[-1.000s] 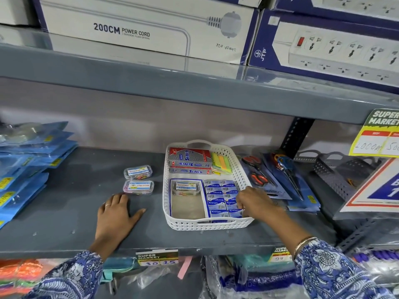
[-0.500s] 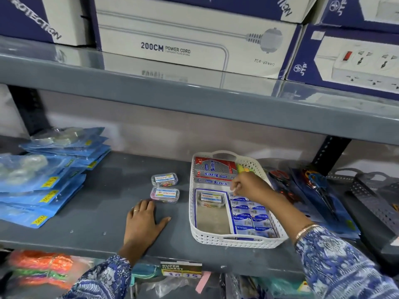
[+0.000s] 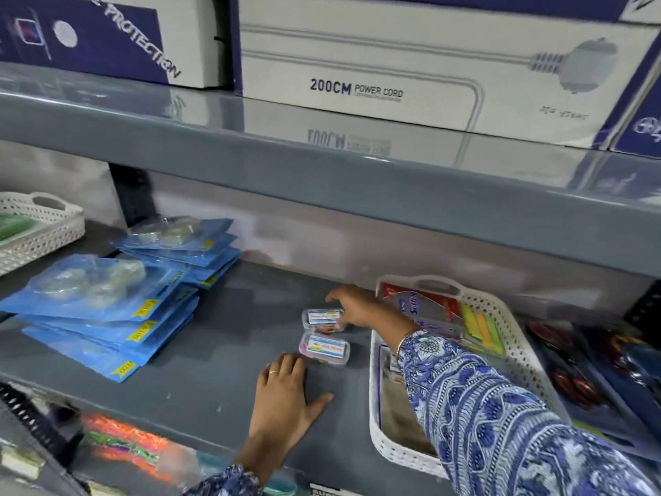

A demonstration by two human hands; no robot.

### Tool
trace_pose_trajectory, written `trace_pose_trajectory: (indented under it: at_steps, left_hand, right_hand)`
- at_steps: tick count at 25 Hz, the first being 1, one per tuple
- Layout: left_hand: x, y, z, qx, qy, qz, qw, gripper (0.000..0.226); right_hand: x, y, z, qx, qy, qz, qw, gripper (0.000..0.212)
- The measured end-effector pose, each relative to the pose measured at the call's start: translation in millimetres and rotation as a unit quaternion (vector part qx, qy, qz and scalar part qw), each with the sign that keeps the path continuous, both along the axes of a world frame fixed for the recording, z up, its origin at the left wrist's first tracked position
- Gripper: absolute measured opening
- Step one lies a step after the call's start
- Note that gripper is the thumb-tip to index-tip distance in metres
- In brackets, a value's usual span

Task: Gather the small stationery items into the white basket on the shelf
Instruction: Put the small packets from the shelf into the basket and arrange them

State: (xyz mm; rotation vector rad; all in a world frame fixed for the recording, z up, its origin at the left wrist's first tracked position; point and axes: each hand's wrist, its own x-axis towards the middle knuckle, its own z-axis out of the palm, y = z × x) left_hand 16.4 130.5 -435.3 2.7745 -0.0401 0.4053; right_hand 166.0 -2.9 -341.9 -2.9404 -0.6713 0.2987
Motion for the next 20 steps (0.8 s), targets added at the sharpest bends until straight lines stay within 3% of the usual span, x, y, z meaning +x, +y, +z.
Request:
trace_pose_trajectory:
  at_steps: [3, 9, 16, 20]
  left_hand:
    - [0.9, -0.5, -0.1, 0.005, 0.008, 0.004, 1.000, 0.060]
    - [3.3, -0.4, -3.6, -0.005, 0.017, -0.001, 1.000, 0.072]
    - [3.8, 3.4, -5.3, -0.014, -0.002, -0.010, 1.000, 0.076]
    - [1.9, 1.4, -2.5, -0.021, 0.007, -0.014, 1.000, 0.076]
  right_hand:
    - [6.2, 8.3, -14.4, -0.054, -0.019, 0.023, 0.998, 0.056]
    - [8.2, 7.1, -19.1, -0.009, -0.009, 0.011, 1.000, 0.051]
    - [-27.4, -31.6, 55.4, 0.082, -0.055, -0.031, 0.995, 0.053]
    - [-76.0, -80.9, 85.0, 0.074, -0.068, -0.073, 0.992, 0.049]
